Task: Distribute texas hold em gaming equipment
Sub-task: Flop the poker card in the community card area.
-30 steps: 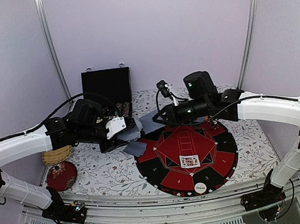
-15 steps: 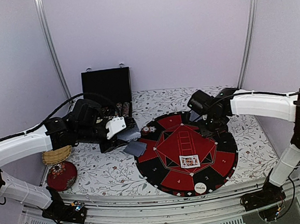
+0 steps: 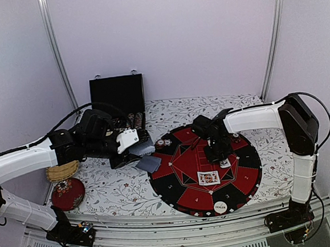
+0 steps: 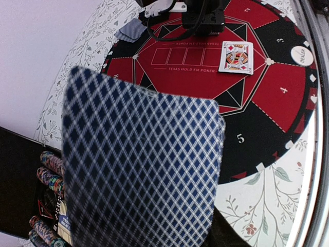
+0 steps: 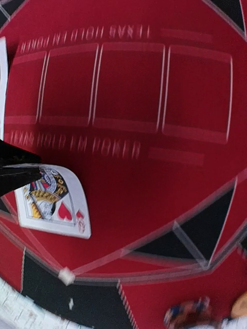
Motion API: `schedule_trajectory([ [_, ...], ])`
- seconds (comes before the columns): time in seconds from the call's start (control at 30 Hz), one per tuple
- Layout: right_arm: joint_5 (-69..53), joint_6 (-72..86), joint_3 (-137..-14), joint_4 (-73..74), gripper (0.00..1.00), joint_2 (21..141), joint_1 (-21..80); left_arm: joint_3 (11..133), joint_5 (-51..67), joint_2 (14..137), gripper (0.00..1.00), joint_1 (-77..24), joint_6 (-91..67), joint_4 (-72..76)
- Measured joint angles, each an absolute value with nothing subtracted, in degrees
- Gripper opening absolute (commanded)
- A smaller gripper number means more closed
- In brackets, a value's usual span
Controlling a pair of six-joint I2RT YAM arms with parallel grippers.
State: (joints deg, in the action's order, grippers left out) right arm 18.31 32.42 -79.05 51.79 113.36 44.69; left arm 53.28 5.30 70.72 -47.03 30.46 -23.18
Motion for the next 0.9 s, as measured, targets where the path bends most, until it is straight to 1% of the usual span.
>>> schedule_trajectory([
  [0.13, 10.7, 32.2, -77.3, 44.7, 0.02, 113.3, 44.7, 53.3, 5.3, 70.7, 0.47, -47.1, 30.5, -23.2],
  [0.27, 6.9, 32.9, -77.3, 40.6, 0.02, 113.4, 44.6, 53.3, 5.3, 70.7, 0.47, -47.1, 30.5, -23.2],
  [0.6, 3.6, 40.4, -73.1, 33.5, 0.02, 111.9, 44.2, 53.3, 5.3, 70.7, 0.47, -47.2, 30.5, -23.2],
  [0.9, 1.8, 48.4, -70.0, 30.6, 0.02, 110.1, 44.2, 53.3, 5.3, 70.7, 0.47, -47.2, 30.5, -23.2],
])
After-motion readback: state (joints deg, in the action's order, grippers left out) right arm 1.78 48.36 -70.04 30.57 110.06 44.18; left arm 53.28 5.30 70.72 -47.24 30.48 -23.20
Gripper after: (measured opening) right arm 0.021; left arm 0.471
